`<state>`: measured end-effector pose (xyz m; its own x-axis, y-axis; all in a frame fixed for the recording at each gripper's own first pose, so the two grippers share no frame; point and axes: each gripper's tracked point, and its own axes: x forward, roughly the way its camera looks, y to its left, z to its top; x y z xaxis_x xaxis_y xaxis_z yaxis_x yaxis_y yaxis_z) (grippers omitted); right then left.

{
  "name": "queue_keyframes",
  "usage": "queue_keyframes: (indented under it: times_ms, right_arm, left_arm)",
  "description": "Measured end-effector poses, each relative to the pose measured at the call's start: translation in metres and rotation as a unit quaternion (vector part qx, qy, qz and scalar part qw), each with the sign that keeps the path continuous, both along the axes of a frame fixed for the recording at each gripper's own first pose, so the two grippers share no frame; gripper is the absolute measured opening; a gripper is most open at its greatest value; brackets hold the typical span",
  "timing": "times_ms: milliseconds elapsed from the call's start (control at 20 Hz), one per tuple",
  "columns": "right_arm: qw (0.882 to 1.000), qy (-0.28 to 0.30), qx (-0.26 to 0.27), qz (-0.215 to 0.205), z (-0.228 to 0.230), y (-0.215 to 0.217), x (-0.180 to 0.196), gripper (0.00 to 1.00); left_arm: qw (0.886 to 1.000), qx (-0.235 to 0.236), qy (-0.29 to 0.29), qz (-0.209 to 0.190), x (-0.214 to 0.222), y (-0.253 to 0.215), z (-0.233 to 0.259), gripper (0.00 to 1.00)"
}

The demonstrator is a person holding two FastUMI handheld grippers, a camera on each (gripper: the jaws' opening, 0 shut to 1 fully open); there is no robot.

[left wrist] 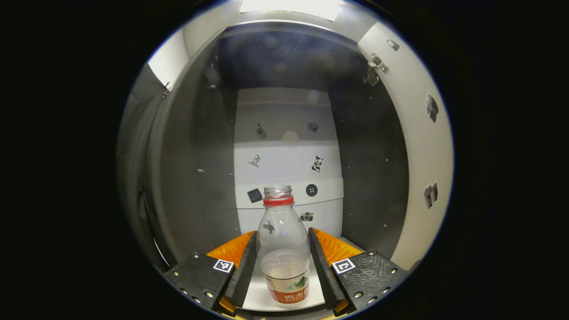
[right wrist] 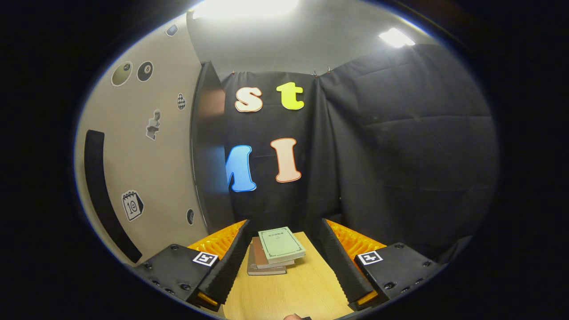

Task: Open the cabinet door with the right hand, grasp the bottle in the cabinet with the left hand and place it on the coaster, then close the cabinet door with the right hand.

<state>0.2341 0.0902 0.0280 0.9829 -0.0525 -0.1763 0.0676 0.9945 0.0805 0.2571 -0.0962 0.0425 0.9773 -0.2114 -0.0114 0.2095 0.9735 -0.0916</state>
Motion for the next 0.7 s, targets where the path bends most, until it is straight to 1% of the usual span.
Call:
queue_keyframes:
  times_ms: [50,300,550,700]
  right_arm:
    - [1.000,-0.001,0.000,0.007,0.000,0.001,-0.001,0.98]
    - [0.999,0.000,-0.002,0.047,0.000,0.009,-0.007,0.98]
    - [0.997,0.005,0.005,0.080,-0.005,0.016,-0.016,0.98]
    - [0.996,0.008,0.012,0.088,-0.010,0.017,-0.021,0.98]
  left_arm:
    - [1.000,-0.001,-0.001,0.006,-0.009,0.006,0.000,0.63]
    - [0.999,0.000,0.003,0.035,-0.066,0.039,-0.001,0.63]
    - [0.998,0.004,0.014,0.060,-0.115,0.064,-0.019,0.63]
    - [0.997,0.008,0.016,0.070,-0.148,0.075,-0.034,0.63]
